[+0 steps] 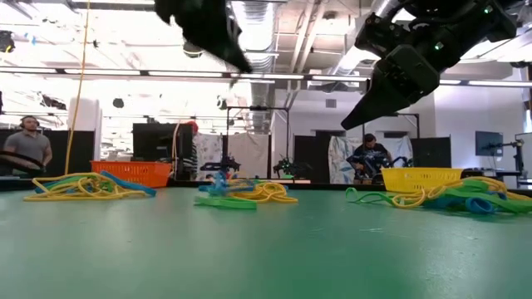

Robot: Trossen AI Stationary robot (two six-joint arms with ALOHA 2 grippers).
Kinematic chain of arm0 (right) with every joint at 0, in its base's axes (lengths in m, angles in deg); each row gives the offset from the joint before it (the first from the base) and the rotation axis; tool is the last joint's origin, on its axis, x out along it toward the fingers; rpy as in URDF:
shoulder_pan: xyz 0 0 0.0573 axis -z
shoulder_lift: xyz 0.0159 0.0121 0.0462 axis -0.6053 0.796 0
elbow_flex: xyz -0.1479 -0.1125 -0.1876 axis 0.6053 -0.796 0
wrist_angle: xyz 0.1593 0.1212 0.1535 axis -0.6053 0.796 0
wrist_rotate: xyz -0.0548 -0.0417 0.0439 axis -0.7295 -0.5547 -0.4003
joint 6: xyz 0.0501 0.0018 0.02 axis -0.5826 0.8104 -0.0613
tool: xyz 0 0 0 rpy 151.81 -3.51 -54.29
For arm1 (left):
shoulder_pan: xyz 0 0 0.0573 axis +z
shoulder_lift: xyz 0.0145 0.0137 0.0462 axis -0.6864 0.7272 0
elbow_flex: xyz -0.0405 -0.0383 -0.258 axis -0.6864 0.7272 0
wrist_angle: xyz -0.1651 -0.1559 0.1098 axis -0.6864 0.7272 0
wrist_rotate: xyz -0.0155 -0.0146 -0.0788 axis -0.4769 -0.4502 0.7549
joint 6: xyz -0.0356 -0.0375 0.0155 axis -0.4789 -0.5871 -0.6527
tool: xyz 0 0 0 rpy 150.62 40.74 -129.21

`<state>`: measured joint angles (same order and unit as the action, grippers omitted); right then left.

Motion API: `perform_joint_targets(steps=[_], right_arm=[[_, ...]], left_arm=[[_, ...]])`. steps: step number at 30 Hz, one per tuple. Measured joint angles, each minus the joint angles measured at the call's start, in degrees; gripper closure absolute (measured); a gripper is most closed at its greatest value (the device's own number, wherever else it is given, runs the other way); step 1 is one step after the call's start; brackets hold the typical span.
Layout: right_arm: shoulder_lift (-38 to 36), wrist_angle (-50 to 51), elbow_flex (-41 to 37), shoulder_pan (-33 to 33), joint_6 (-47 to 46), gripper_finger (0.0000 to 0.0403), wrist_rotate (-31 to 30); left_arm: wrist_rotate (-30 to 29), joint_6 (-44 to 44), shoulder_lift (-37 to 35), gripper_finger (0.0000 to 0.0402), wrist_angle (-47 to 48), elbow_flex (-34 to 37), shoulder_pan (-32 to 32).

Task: Sort rubber bands into baskets
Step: Put the green rubber band into the orange bin

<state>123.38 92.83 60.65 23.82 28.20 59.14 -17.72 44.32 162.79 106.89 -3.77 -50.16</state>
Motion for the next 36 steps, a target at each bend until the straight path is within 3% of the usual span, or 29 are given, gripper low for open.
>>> perform_joint_targets(steps=[4,10,16,20,26,36], right_arm=[[0.0,0.1,0.0,0.0,0.4,0.0239,0.0],[0.0,0.1,0.0,0.0,0.6,0.0239,0.0],[0.0,0.1,0.0,0.0,0.6,0.0239,0.0],[0.0,0.1,0.0,-0.1,0.4,0.0239,0.0],[0.0,0.0,0.0,-0.1,0.4,0.0239,0.0],[0.0,0.1,0.0,0.0,0.5,0.0239,0.0]], left_arm=[[-0.1,-0.2,-1.2,0.0401,2.2,0.1,0.7],[-9.4,-1.8,-1.3,0.0401,10.4,0.2,1.1],[-11.6,-3.2,-2.8,0.0401,10.0,4.1,5.4],[-13.0,-4.4,-5.1,0.0401,8.2,9.3,11.5],[-10.5,-4.7,-11.1,0.0401,2.5,17.1,23.1],[1.9,-5.9,-19.3,0.0401,-2.1,22.3,47.2]])
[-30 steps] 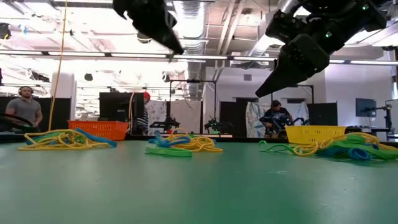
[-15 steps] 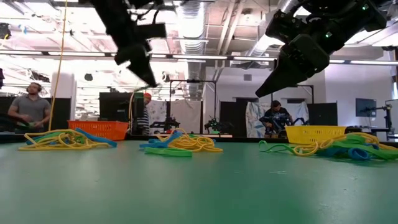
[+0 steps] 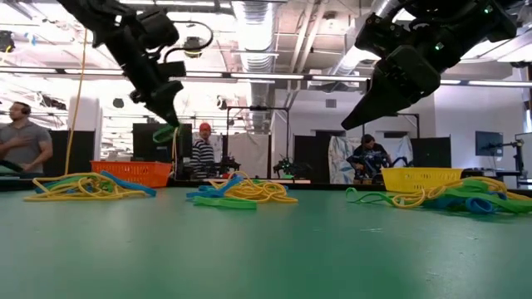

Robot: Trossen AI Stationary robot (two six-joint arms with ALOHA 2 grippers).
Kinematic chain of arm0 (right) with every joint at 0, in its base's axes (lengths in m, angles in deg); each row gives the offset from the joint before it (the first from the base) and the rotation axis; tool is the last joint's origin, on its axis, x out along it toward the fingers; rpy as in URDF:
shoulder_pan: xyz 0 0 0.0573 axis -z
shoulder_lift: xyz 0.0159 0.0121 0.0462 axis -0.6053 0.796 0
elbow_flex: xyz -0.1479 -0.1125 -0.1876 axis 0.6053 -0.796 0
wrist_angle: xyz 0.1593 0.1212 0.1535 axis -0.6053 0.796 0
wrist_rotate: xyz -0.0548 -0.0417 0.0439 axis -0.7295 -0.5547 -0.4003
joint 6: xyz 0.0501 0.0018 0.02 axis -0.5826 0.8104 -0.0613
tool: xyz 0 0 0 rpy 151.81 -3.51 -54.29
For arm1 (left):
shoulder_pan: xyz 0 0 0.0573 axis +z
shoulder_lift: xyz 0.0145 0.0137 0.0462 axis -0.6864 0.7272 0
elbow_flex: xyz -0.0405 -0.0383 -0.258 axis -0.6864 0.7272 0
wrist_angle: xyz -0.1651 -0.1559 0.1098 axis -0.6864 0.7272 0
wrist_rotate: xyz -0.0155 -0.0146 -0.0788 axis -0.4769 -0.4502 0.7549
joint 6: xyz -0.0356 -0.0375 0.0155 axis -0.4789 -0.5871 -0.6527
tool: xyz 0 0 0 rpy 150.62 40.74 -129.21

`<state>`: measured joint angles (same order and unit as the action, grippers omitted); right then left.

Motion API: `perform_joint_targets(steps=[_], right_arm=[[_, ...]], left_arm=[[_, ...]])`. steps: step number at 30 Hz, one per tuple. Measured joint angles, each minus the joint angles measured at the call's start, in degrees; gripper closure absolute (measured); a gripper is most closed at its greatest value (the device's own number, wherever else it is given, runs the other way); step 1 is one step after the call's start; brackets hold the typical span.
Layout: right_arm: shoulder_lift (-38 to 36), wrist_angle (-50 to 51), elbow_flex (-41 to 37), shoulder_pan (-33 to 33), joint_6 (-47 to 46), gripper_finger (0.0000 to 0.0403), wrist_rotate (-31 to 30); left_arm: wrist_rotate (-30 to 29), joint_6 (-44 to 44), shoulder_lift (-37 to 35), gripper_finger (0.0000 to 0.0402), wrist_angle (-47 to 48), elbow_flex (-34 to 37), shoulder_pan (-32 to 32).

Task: Sort rubber bands into baskets
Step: Put the green rubber band into the orange bin

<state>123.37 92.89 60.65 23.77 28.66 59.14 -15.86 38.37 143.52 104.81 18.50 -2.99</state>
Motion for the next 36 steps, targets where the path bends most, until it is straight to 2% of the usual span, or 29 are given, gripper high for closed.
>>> perform_joint_targets(steps=[3,9,15,20,28,33,36], right_arm=[[0.0,0.0,0.0,0.0,0.1,0.0239,0.0],[0.0,0.0,0.0,0.0,-0.1,0.0239,0.0],[0.0,0.0,0.0,0.0,-0.1,0.0239,0.0],[0.0,0.0,0.0,-0.1,-0.5,0.0239,0.1],[0.0,0.0,0.0,-0.8,-0.5,0.0239,0.0],[0.0,0.0,0.0,-0.8,-0.5,0.0239,0.0],[0.0,0.0,0.0,-0.8,-0.5,0.0239,0.0]], left_arm=[[3.7,-0.6,0.0,0.0401,0.9,0.4,5.8],[5.4,-0.7,0.0,0.0401,2.2,0.4,13.1],[6.7,0.1,1.1,0.0401,2.7,0.4,16.7],[6.5,0.7,4.7,0.0397,3.9,0.4,18.1],[6.5,0.6,10.5,0.0331,3.2,0.4,18.4],[6.6,0.0,10.8,0.0287,2.1,0.5,18.4],[10.8,0.2,9.4,0.0272,1.6,0.4,17.7]])
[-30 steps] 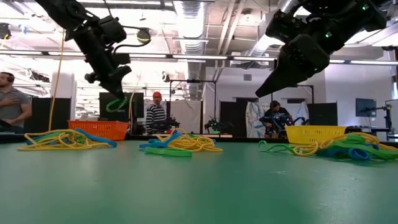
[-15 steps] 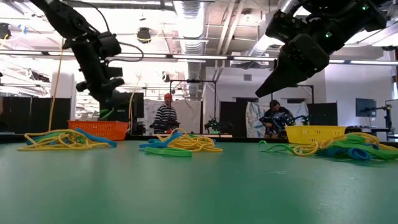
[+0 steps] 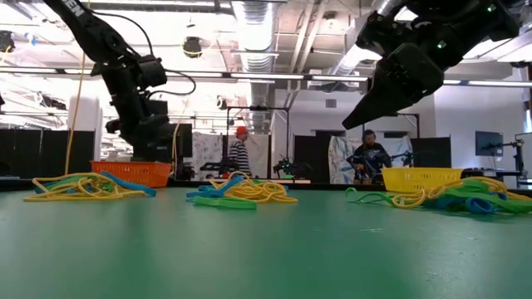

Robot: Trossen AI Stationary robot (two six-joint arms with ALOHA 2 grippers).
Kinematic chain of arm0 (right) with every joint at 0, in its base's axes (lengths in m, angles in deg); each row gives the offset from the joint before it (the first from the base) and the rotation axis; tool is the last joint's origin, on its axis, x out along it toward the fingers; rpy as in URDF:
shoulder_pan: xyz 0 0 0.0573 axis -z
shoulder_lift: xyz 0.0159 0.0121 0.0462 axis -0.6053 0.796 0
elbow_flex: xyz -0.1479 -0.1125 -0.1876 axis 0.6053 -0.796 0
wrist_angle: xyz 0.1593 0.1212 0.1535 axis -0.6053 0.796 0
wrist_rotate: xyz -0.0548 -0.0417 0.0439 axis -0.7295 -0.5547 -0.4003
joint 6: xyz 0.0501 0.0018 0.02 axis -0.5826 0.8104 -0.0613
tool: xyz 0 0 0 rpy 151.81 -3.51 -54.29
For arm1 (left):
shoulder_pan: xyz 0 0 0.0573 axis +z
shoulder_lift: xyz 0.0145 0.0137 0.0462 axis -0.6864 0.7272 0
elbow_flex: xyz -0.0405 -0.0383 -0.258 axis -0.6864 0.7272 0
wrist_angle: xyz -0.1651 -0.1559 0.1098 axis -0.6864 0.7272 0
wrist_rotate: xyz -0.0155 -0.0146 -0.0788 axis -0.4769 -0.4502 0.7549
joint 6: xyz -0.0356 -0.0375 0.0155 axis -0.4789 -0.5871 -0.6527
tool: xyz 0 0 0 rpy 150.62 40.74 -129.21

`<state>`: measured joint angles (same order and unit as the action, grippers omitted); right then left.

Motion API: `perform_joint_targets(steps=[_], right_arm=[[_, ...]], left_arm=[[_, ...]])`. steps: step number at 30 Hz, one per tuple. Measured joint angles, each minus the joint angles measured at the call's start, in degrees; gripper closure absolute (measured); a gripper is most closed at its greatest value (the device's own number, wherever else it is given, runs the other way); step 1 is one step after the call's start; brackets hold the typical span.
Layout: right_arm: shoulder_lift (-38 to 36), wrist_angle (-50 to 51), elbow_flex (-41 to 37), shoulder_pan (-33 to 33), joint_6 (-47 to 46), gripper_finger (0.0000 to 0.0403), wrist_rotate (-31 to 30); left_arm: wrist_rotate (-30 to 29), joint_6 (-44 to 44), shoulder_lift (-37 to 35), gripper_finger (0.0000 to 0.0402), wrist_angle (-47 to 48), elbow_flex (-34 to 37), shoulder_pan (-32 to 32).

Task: Sort rubber bands into baskets
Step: Put the green rubber band into the orange bin

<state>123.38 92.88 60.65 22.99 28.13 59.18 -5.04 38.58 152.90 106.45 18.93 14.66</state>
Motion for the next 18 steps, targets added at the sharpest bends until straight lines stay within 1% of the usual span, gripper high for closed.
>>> perform_joint_targets(steps=[5,7,9,15,18], right_arm=[[0.0,0.0,0.0,0.0,0.0,0.0239,0.0],[0.0,0.0,0.0,0.0,0.0,0.0239,0.0],[0.0,0.0,0.0,0.1,0.0,0.0239,0.0],[0.0,-0.2,0.0,0.5,0.0,0.0239,0.0],[0.0,-0.3,0.0,0.5,0.0,0.0239,-0.1]], left_arm=[[12.9,1.0,-2.5,0.0267,0.6,0.0,-3.9],[14.7,0.9,-3.5,0.0266,1.1,0.0,-6.8],[13.0,0.9,-3.9,0.0266,1.2,0.0,-10.2],[4.3,1.7,-3.8,0.0266,-1.1,0.0,-18.0],[3.1,1.7,-3.8,0.0266,-4.2,0.0,-20.1]])
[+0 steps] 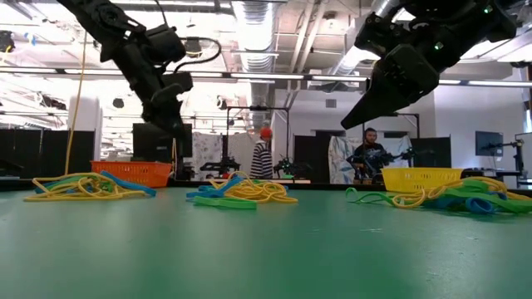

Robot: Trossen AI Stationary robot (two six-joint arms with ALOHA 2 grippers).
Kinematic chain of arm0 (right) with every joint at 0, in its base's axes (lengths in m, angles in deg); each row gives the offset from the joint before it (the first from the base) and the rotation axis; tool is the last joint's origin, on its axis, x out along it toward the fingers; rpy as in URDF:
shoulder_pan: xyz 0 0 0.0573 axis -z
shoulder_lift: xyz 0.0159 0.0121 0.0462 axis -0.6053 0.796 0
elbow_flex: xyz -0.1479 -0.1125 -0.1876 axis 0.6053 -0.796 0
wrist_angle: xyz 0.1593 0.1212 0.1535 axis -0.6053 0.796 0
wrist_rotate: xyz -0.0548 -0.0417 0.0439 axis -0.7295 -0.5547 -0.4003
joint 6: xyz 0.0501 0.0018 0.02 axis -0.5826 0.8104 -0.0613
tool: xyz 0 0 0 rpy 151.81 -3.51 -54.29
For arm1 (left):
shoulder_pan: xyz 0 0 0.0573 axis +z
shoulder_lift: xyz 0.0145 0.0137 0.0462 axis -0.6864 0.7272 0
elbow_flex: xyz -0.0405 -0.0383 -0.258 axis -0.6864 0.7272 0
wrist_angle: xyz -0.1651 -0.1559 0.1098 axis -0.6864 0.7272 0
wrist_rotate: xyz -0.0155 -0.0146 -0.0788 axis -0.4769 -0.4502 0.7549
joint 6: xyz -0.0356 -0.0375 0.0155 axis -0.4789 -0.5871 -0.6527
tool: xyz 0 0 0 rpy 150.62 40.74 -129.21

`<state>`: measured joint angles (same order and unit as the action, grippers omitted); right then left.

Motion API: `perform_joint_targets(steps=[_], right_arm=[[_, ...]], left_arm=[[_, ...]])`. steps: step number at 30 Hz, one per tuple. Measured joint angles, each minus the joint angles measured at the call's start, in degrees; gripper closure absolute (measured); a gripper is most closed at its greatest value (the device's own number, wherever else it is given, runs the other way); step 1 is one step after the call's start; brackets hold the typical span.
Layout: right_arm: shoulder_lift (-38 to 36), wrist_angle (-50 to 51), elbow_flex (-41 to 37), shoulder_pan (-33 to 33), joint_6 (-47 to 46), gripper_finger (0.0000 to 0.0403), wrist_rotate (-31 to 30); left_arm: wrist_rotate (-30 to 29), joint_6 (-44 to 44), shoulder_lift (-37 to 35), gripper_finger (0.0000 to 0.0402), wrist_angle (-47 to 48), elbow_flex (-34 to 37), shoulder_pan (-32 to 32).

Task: Sort rubber bands into baskets
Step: Put the green rubber band into the orange bin

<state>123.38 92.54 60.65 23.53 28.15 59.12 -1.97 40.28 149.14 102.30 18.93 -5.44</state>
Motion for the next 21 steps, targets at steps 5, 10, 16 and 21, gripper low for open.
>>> perform_joint_targets(steps=[5,10,16,21], right_arm=[[0.0,-0.2,0.0,0.0,0.0,0.0239,0.0],[0.0,-0.7,0.0,0.0,0.0,0.0239,0.0],[0.0,-1.0,0.0,0.0,0.0,0.0239,0.0],[0.0,-0.8,0.0,0.0,0.0,0.0239,0.0]], left_arm=[[1.3,-0.3,0.5,0.0266,-4.7,0.0,-1.2],[1.9,0.0,6.0,0.0266,-6.3,-0.5,-2.9],[-0.7,1.8,15.9,0.0266,-7.5,-4.3,-3.9],[-2.3,5.1,23.2,0.0266,-6.9,-8.8,-5.4]])
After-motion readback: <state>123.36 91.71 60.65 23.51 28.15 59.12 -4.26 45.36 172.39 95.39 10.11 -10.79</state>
